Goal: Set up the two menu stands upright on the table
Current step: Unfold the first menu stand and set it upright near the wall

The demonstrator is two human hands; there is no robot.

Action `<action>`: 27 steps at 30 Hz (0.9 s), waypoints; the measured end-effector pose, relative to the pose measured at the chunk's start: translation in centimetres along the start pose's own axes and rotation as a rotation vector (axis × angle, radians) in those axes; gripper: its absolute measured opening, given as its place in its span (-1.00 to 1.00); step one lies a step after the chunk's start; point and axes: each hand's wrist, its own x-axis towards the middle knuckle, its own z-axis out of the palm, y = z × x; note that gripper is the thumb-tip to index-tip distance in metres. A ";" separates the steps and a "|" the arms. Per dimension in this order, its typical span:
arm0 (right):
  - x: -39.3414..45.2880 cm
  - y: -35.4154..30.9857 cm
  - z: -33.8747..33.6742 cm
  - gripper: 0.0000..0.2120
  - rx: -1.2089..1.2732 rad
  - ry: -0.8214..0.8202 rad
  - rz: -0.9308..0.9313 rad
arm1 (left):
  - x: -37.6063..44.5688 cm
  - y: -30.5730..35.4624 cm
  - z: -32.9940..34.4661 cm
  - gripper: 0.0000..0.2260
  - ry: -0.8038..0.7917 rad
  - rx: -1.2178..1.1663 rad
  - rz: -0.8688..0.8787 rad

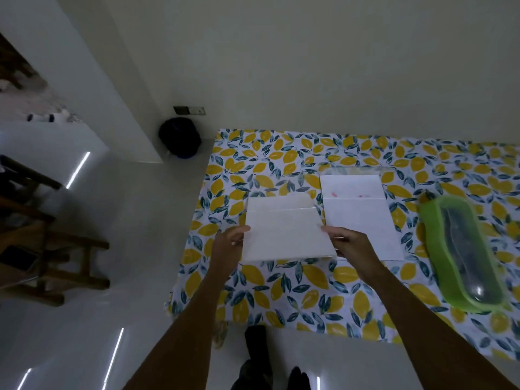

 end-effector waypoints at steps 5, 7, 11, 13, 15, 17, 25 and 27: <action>-0.5 -1.1 -0.9 -0.69 -0.168 0.007 -0.159 | -0.7 1.2 -1.3 -0.68 -0.028 0.022 0.071; -0.3 -2.0 -1.1 -0.67 -0.202 -0.010 -0.202 | -0.2 2.4 -1.9 -0.73 -0.009 0.054 0.086; 0.9 -4.3 -0.6 -0.81 -0.269 0.009 -0.275 | 0.5 4.8 -2.5 -0.86 0.051 0.014 0.154; 1.7 -5.4 0.1 -0.80 -0.350 0.078 -0.311 | 1.7 5.8 -2.5 -0.88 0.060 0.037 0.166; 2.6 -6.0 1.0 -0.75 -0.425 0.174 -0.339 | 3.4 6.9 -2.6 -0.65 0.065 0.129 0.127; 3.8 -6.3 1.9 -0.70 -0.492 0.275 -0.360 | 5.0 8.0 -2.5 -0.50 0.076 0.167 0.149; 8.0 -9.2 4.3 -0.68 -0.812 0.481 -0.357 | 9.3 9.6 -2.1 -0.63 0.175 0.228 0.176; 9.0 -9.6 4.8 -0.71 -0.891 0.511 -0.329 | 10.3 9.7 -2.0 -0.67 0.188 0.274 0.188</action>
